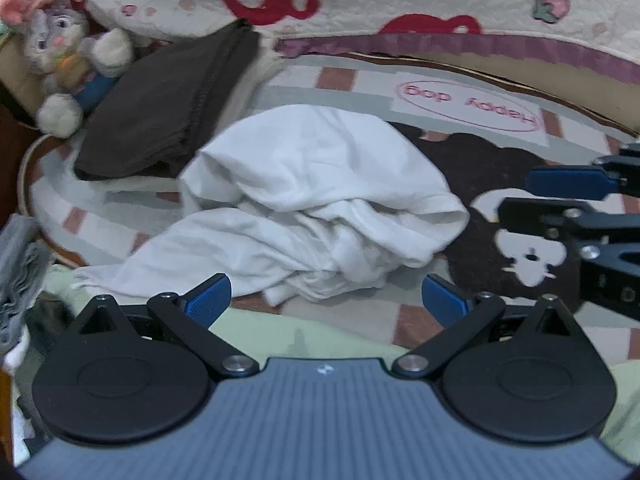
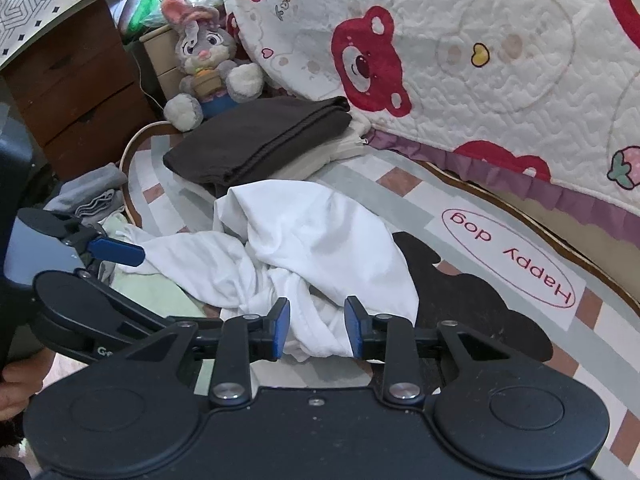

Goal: Fold clothes
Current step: 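Move both grippers toward the crumpled white T-shirt on the mat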

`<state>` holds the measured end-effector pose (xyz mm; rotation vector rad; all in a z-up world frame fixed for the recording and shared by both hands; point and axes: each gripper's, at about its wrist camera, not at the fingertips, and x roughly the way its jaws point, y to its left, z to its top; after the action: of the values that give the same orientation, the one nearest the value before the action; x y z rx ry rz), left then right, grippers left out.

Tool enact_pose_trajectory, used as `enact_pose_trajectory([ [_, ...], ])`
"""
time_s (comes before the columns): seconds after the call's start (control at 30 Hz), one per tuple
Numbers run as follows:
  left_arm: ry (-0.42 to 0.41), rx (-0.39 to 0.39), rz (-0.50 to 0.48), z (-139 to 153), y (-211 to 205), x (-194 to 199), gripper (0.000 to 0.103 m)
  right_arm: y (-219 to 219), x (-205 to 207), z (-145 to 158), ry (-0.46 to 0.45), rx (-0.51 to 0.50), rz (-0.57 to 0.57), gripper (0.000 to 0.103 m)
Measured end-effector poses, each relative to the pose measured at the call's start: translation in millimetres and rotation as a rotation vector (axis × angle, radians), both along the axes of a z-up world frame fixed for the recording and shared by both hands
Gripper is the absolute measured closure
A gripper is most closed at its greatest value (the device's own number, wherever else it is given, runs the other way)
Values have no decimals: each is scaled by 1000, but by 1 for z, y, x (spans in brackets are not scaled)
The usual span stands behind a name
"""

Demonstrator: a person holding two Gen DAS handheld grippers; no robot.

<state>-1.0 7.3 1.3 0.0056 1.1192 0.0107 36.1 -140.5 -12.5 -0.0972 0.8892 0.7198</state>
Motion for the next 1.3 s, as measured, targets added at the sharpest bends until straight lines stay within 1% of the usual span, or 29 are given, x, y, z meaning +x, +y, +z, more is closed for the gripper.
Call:
enact_pose_trajectory([
  [0.03,8,-10,5,-7,-5,0,1,-1,1,0,-1,4,2,67],
  [0.07,5,2,9,-9,-7,-1,1,-2,3,0,1,10,-2,66],
  [0.13,-2,41,15,-10,-11,-1,2,3,9,-2,13,-12,-6,65],
  [0.17,-5,59,15,-11,-13,-3,2,1,7,-2,2,-10,-10,65],
  [0.23,10,49,21,-14,-6,0,2,-2,3,-2,-21,-6,-18,65],
  [0.37,11,18,65,-14,5,2,2,-1,1,-6,-3,-19,-30,64],
  [0.4,4,16,84,-13,8,2,2,-1,1,-6,-1,-19,-32,64],
  [0.47,-11,41,106,-11,10,2,2,-2,1,-7,6,-13,-37,64],
  [0.6,-26,56,125,-8,14,1,2,-1,1,-9,17,-3,-38,63],
  [0.73,-90,61,164,-8,18,-7,2,1,-1,-12,18,-10,-37,61],
  [0.8,-114,88,158,-9,17,-10,2,2,-2,-12,21,-14,-39,59],
  [1.03,-102,68,141,-13,23,-11,2,3,-2,-15,35,-16,-39,57],
  [1.07,-103,76,155,-13,23,-12,2,3,-2,-16,35,-16,-36,57],
  [1.13,-107,56,182,-11,26,-11,2,4,-3,-16,35,-18,-30,57],
  [1.2,-142,45,217,-8,29,-14,2,7,-4,-16,30,-27,-28,57],
  [1.3,-158,72,213,-5,29,-12,2,10,-5,-17,28,-32,-20,57],
])
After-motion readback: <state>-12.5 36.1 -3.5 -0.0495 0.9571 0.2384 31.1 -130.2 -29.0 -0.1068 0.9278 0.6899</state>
